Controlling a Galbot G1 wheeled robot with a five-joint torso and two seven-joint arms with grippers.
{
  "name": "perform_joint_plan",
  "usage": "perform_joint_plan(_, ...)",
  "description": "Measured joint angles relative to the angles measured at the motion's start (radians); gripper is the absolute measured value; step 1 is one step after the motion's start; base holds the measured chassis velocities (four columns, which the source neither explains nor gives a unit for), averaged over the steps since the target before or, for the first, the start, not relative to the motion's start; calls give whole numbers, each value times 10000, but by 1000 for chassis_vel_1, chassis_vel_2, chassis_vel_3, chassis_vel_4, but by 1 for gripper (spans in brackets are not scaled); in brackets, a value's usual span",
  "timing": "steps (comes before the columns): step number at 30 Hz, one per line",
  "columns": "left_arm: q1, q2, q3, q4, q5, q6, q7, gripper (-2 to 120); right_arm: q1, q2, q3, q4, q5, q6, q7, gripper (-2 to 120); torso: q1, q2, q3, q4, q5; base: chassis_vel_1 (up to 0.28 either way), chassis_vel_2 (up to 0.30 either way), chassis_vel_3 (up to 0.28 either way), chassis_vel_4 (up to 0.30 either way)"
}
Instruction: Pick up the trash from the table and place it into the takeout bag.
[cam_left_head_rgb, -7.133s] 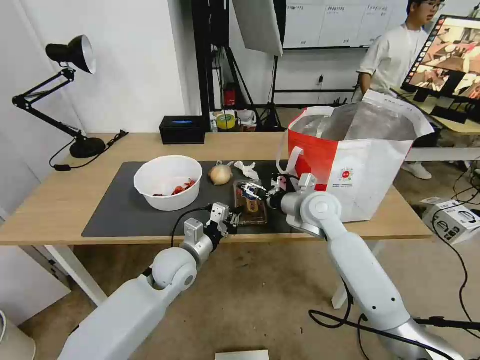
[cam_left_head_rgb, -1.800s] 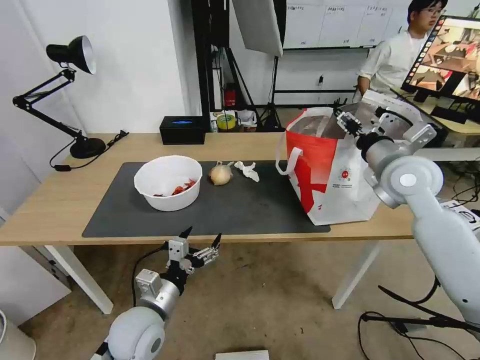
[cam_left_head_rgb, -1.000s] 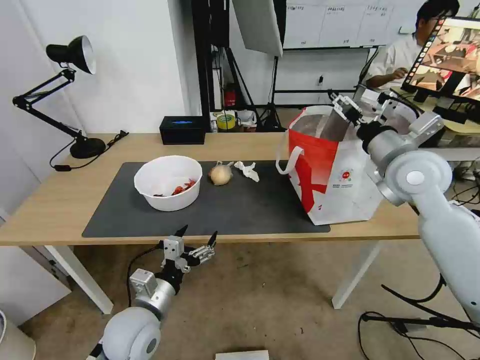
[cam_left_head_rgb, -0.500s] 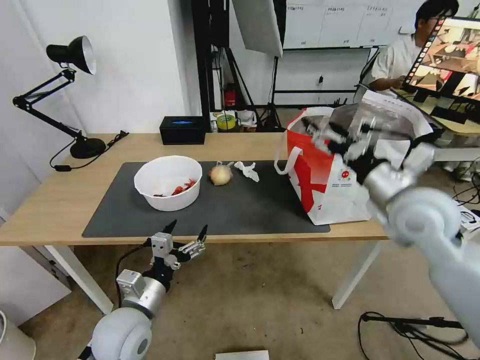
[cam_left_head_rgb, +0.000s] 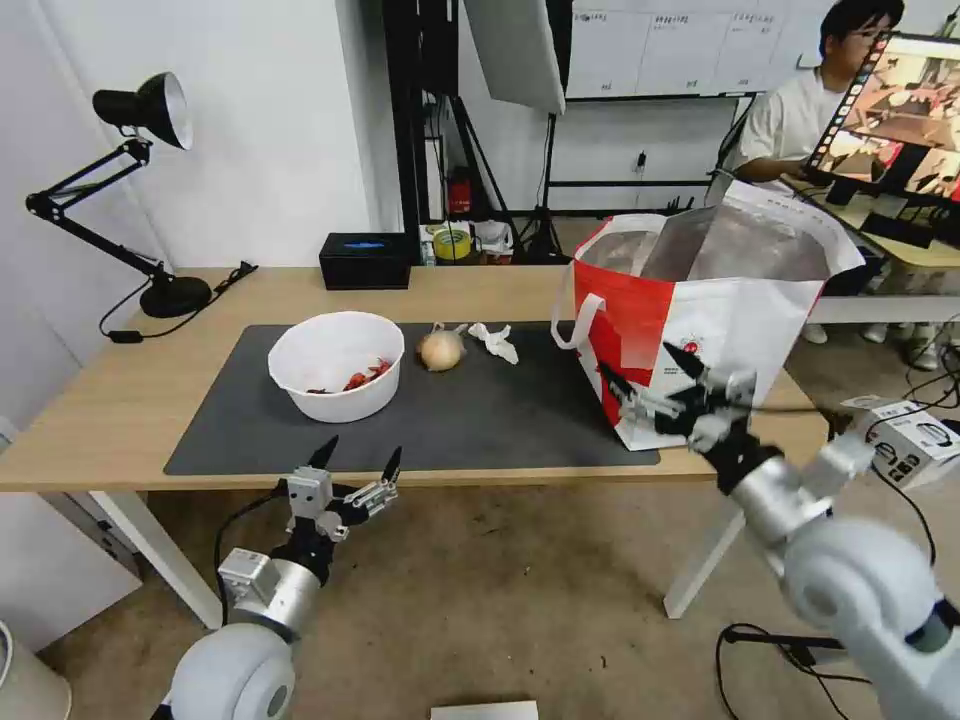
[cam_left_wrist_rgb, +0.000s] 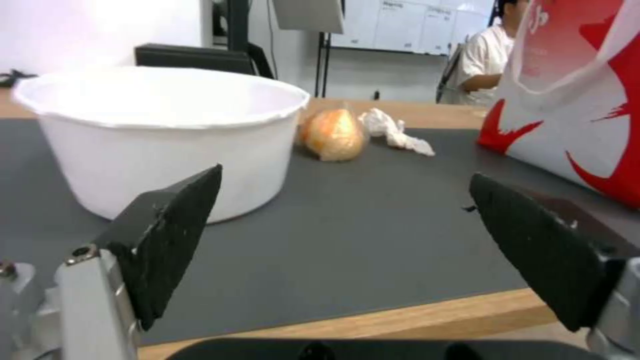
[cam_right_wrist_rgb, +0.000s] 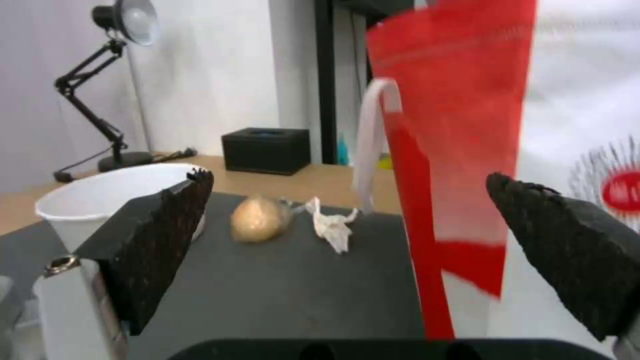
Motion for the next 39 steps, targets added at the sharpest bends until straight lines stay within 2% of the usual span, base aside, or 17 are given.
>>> perform_joint_plan(5, 439, -149, -577, 12, 165, -62, 11, 100, -990, 1107, -346, -557, -880, 825, 58, 100, 0, 0, 1, 0, -1, 0, 0, 0, 0)
perform_joint_plan(9, 633, -193, -824, 45, 174, -109, 30, 100, -1251, 1503, -497, -829, -1243, 1125, 56, 100, 0, 0, 0, 1, -1, 0, 0, 0, 0)
perform_joint_plan(14, 696, -280, -905, 163, 197, -120, 40, 100, -1423, 1636, -630, -1098, -1423, 1370, 59, 100, 0, -1, 1, 0, -1, 0, 0, 0, 0)
perform_joint_plan(23, 1053, -461, -1164, 666, 975, -133, 351, 100, -1874, 1814, -878, -1175, -1704, 1496, 462, 100, 0, -1, 1, 0, -1, 0, 0, 0, 0)
perform_joint_plan(39, 1507, -665, -1362, 725, 1154, -337, 446, 100, -1954, 1919, -1136, -1255, -1718, 1479, 700, 100, 0, -1, 1, 1, -1, 0, 0, 0, 0)
